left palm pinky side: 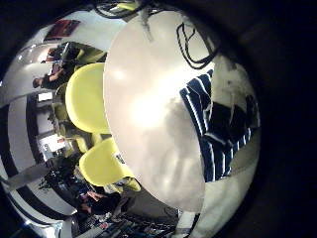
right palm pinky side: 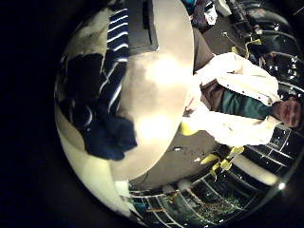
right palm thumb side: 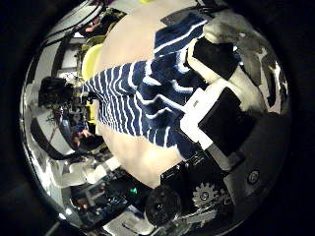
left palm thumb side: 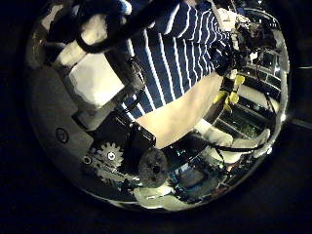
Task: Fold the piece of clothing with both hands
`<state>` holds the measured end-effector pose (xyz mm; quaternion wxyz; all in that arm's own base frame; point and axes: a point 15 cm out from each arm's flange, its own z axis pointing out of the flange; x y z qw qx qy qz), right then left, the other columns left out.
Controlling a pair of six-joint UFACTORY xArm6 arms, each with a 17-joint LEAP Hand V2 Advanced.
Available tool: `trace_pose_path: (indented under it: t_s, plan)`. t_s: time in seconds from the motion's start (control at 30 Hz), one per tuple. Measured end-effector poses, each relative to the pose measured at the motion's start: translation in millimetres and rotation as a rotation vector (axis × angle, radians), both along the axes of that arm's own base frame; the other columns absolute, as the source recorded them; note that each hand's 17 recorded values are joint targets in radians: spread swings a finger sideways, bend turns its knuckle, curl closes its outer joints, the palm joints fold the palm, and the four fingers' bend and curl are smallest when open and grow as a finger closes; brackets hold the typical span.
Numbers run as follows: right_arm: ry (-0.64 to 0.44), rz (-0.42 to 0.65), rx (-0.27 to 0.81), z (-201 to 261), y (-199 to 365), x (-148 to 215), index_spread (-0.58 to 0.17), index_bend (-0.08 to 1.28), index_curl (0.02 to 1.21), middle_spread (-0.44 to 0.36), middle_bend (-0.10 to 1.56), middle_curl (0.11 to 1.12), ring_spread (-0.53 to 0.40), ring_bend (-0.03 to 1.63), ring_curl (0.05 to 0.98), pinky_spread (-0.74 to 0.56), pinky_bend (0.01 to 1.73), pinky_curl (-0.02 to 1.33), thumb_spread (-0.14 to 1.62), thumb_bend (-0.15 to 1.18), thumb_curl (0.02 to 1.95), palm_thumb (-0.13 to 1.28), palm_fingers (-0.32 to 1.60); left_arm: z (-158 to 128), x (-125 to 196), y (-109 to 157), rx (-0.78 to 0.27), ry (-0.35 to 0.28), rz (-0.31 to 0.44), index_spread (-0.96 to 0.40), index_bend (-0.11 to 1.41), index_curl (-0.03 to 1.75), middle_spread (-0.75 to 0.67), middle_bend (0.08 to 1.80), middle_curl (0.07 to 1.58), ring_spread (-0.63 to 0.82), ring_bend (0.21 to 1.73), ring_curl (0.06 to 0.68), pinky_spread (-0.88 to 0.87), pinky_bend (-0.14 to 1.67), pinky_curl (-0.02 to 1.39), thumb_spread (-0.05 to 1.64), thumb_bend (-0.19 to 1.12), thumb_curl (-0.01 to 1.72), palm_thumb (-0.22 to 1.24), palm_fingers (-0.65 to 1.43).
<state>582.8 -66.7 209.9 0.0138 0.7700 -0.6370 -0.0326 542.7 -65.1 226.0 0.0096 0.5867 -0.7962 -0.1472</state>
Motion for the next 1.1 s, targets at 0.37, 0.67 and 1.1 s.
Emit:
trace_pose_path:
  t_s: [0.37,0.67,1.1]
  plan:
    - [-0.187,-0.142,0.073,90.2,-50.6,0.1,-0.428,0.3,0.63,-0.28,0.74,0.65,-0.19,1.19,0.6,-0.12,0.96,0.82,1.34,-0.03,0.54,0.69,0.15,44.2,-1.1,33.9,-0.004,-0.061,0.066,-0.45,0.12,1.29,-0.63,0.38,1.05,-0.47,1.36,0.546,-0.64,1.22,0.76,1.11,-0.02,0.5,0.66,0.49]
    - [0.001,-0.178,0.118,85.8,-75.4,-65.6,-0.34,0.25,0.55,-0.232,0.64,0.57,-0.143,1.1,0.538,0.06,0.84,0.75,1.31,-0.02,0.47,0.59,0.19,77.9,-48.1,27.4,0.0,0.011,0.05,-0.36,0.15,1.06,-0.42,0.21,0.93,-0.44,1.25,0.503,-0.6,1.19,0.77,1.14,-0.02,0.47,0.62,0.3]
    - [0.163,-0.184,0.145,-14.3,-46.2,-73.9,-0.232,0.18,0.45,0.012,0.51,0.48,0.054,0.88,0.432,0.33,0.77,0.66,1.18,-0.04,0.37,0.37,0.09,22.4,-78.7,12.4,-0.007,0.091,0.031,-0.26,0.19,0.88,-0.17,0.2,0.79,-0.33,1.03,0.434,-0.53,0.98,0.73,1.17,-0.02,0.44,0.61,0.26]
